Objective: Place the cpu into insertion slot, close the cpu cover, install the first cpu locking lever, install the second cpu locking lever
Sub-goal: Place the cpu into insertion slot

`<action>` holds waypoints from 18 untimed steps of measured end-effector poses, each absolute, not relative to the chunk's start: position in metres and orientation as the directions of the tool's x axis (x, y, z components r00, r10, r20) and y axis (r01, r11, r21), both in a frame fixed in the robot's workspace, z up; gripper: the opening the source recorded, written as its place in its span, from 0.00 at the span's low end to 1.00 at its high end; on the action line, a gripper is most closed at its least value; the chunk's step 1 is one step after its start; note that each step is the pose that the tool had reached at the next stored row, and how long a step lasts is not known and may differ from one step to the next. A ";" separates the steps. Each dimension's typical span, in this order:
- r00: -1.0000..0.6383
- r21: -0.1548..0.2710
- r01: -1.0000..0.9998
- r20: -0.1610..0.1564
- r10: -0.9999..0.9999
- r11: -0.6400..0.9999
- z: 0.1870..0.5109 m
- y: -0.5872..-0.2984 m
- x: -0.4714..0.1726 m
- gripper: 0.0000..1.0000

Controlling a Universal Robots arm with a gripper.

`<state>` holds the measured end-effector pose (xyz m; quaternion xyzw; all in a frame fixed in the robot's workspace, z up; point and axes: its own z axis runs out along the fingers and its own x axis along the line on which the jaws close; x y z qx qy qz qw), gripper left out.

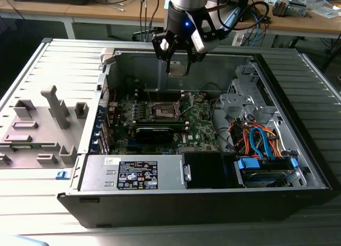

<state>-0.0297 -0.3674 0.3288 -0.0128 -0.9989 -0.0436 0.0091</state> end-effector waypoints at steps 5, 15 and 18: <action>-1.000 0.087 0.026 0.019 0.025 0.996 0.328 -0.368 -0.030 0.54; -1.000 0.086 0.026 0.019 0.025 0.996 0.327 -0.371 -0.030 0.54; -1.000 0.086 0.026 0.019 0.025 0.996 0.326 -0.371 -0.030 0.54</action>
